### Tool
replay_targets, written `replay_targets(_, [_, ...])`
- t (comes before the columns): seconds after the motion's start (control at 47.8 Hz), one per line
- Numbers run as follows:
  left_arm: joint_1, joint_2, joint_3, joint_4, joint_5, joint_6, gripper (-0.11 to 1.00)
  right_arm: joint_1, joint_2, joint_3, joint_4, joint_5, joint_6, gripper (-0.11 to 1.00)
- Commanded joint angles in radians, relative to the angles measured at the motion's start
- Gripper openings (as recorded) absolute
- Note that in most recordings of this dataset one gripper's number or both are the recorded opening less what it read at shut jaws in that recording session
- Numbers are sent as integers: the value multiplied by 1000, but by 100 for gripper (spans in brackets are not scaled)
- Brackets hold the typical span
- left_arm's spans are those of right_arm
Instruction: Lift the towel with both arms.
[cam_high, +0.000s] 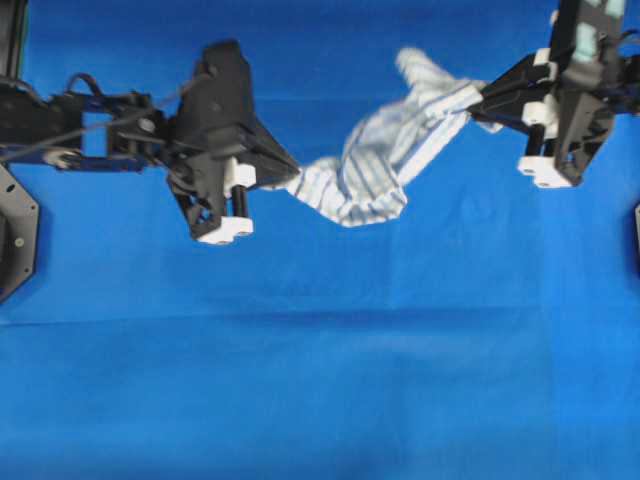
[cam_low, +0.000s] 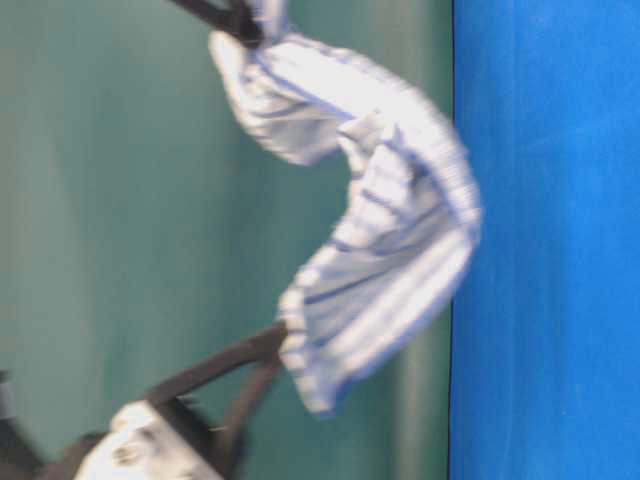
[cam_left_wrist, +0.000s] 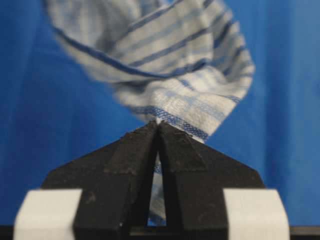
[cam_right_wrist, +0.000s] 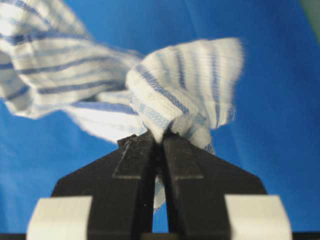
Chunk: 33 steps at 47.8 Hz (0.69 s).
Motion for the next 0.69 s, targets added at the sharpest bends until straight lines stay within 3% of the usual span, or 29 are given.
replay_targets(0.0, [8, -64, -51, 0, 37, 3, 1, -2, -31, -77, -3, 46, -2, 4])
replay_targets(0.397, [15, -209, -146, 0, 196, 5, 1, 0, -67, -242, -18, 156, -5, 4])
replay_targets(0.669, [15, -229, -137, 0, 202, 3, 1, 9, -60, -253, -18, 170, -8, 4])
